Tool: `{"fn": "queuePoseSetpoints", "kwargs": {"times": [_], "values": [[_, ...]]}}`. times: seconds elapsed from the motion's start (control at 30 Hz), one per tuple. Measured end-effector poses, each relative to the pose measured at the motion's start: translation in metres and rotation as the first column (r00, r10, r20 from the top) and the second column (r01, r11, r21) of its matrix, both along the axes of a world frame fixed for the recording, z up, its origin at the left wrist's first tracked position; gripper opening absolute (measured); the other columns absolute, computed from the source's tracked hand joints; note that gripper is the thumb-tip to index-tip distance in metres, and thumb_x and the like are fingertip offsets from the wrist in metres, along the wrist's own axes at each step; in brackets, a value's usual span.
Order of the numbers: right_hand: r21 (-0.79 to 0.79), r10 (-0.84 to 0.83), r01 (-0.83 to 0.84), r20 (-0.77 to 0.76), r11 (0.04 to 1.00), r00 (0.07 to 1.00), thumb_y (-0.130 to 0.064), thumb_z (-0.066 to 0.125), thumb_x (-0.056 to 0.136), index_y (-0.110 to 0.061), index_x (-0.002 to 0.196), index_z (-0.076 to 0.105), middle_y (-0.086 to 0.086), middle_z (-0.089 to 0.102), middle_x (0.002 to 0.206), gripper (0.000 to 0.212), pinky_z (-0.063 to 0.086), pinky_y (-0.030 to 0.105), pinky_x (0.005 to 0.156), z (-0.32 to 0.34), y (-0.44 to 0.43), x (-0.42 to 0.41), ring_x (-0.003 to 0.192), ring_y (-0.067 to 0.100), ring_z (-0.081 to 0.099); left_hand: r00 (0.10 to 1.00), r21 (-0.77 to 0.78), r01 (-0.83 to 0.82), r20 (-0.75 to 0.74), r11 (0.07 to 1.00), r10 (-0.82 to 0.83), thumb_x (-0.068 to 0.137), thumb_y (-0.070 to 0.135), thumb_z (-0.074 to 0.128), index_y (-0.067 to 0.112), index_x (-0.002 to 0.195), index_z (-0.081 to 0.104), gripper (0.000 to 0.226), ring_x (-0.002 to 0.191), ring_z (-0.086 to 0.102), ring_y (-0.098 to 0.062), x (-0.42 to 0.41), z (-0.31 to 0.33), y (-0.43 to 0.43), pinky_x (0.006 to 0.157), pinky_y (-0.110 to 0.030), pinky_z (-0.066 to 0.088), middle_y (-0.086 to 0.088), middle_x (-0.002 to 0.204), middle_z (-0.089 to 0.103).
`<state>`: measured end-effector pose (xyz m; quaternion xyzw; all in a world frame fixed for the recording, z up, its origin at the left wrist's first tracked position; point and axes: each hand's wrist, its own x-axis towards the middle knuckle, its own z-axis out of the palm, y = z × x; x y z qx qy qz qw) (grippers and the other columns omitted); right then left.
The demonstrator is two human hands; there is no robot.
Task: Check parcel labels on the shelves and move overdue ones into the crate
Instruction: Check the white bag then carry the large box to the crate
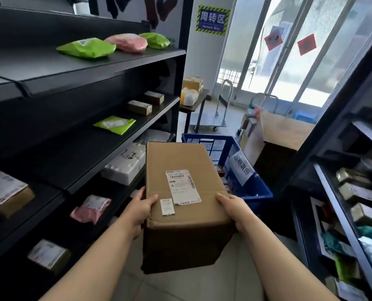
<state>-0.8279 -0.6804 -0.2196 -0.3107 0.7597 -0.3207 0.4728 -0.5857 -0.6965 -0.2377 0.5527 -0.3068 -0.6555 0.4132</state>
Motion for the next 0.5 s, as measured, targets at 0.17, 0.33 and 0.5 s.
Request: {"fn": "queuePoseSetpoints", "kwargs": {"times": [0.17,0.33,0.5], "values": [[-0.02,-0.064,0.064,-0.013,0.998,0.998,-0.038,0.057,0.093,-0.01,0.13,0.056,0.005,0.065,0.103,0.045,0.051,0.032,0.078,-0.003,-0.079,-0.03,0.086,0.02,0.063,0.997,-0.005,0.069,-0.029,0.998,-0.069,0.097,0.01,0.05,0.021,0.149,0.026,0.058,0.08,0.064,-0.022,-0.032,0.001,-0.091,0.059,-0.033,0.052,-0.016,0.123,0.061],[-0.032,-0.165,0.165,0.004,0.986,0.986,-0.038,0.058,0.093,-0.009,0.129,0.058,0.004,0.065,0.099,0.046,0.049,0.031,0.082,0.0,-0.162,-0.054,0.087,0.021,0.063,0.987,-0.01,0.158,-0.015,0.987,-0.158,0.098,0.01,0.05,0.02,0.149,0.027,0.057,0.077,0.065,-0.019,-0.057,0.011,-0.193,0.056,-0.029,0.052,-0.013,0.115,0.062],[-0.053,-0.271,0.272,0.013,0.961,0.962,-0.041,0.059,0.091,-0.012,0.126,0.06,0.005,0.067,0.108,0.045,0.052,0.034,0.088,-0.002,-0.226,-0.088,0.096,0.024,0.065,0.959,-0.04,0.281,0.023,0.959,-0.281,0.098,0.009,0.049,0.016,0.146,0.031,0.052,0.076,0.064,-0.021,-0.095,0.023,-0.287,0.058,-0.03,0.053,-0.008,0.098,0.061]]}}
